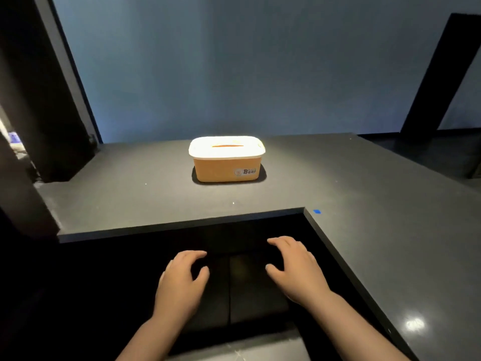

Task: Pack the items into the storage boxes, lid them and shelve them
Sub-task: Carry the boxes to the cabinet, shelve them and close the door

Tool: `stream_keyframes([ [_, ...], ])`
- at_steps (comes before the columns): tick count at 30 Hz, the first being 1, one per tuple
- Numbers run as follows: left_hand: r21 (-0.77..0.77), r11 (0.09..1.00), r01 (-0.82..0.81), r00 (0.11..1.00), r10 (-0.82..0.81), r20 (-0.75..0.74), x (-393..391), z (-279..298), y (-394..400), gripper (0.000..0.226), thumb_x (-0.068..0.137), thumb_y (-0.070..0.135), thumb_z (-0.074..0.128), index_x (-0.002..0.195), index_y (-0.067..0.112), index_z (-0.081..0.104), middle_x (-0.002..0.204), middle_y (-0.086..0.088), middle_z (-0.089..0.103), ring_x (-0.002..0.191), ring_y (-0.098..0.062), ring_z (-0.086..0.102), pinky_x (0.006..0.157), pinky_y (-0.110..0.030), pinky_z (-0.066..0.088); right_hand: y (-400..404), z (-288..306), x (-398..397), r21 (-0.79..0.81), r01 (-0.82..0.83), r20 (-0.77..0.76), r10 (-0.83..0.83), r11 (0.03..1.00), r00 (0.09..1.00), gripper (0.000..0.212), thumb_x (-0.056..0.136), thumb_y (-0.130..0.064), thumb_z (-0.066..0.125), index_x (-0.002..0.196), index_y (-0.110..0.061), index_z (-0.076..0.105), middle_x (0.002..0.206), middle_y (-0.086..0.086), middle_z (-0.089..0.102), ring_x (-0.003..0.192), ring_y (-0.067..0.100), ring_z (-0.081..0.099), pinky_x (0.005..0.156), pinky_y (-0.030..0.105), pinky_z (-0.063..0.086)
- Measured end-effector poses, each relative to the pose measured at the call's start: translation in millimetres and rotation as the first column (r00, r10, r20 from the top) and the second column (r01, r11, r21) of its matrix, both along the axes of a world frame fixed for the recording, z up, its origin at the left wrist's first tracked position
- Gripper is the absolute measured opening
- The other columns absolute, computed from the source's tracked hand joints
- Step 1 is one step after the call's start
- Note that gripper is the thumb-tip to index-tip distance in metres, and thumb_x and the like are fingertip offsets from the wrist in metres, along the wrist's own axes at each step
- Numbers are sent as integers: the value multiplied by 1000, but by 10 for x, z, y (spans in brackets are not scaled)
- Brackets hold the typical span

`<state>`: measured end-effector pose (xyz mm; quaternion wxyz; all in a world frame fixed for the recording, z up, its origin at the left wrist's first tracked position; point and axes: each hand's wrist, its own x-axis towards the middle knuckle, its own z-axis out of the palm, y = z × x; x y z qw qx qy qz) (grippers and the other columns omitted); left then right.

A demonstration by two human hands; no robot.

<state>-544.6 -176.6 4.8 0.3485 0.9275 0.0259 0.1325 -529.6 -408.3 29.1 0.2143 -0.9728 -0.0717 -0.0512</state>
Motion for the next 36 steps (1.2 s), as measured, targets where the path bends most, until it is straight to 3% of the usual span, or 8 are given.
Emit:
stream_keyframes([
  [13, -71, 989, -131, 991, 134, 26, 2507, 314, -43, 33, 90, 23, 56, 123, 26, 56, 127, 7, 53, 118, -12, 48, 95, -29, 40, -90, 251, 2757, 105, -64, -21, 66, 992, 998, 56, 88, -31, 57, 141, -30, 39, 144, -10, 41, 133, 12, 35, 107, 33, 35],
  [18, -23, 990, -140, 985, 142, 102, 3522, 434, 194, 35, 87, 22, 59, 122, 24, 58, 125, 2, 56, 117, -18, 49, 96, -34, 39, 103, 332, 3750, 159, -4, 77, -9, 987, 997, 48, 93, -29, 54, 139, -27, 42, 142, -5, 44, 131, 16, 36, 104, 37, 38],
  [21, -41, 990, -137, 985, 141, 100, 4092, 484, 387, 35, 87, 21, 59, 121, 24, 59, 127, 0, 55, 117, -21, 48, 95, -35, 39, 158, 287, 4293, 99, 70, 96, -80, 993, 992, 44, 95, -31, 47, 139, -26, 43, 144, -3, 42, 133, 18, 30, 106, 38, 31],
  [25, -43, 986, -160, 987, 161, 7, 4740, 393, 585, 48, 86, 26, 60, 132, 18, 49, 134, -4, 49, 123, -26, 42, 99, -40, 37, 108, 182, 4872, 25, 135, 11, -136, 990, 991, 50, 97, -45, 40, 143, -28, 36, 154, -3, 26, 140, 19, 19, 110, 42, 26],
  [29, -149, 980, -133, 983, 112, -142, 5125, 322, 671, 65, 89, 34, 58, 145, 17, 31, 147, -8, 34, 132, -27, 35, 107, -42, 32, -25, 117, 5221, 216, 177, -126, -152, 960, 980, 62, 95, -46, 47, 150, -27, 24, 155, -4, 27, 141, 18, 26, 112, 39, 27],
  [36, -179, 969, -170, 969, 131, -211, 5362, 385, 749, 61, 86, 42, 60, 140, 27, 35, 139, -8, 43, 122, -28, 45, 95, -40, 38, -115, 66, 5477, 424, 219, -210, -140, 879, 968, 61, 92, -46, 55, 146, -34, 29, 143, 0, 46, 130, 24, 43, 98, 35, 36],
])
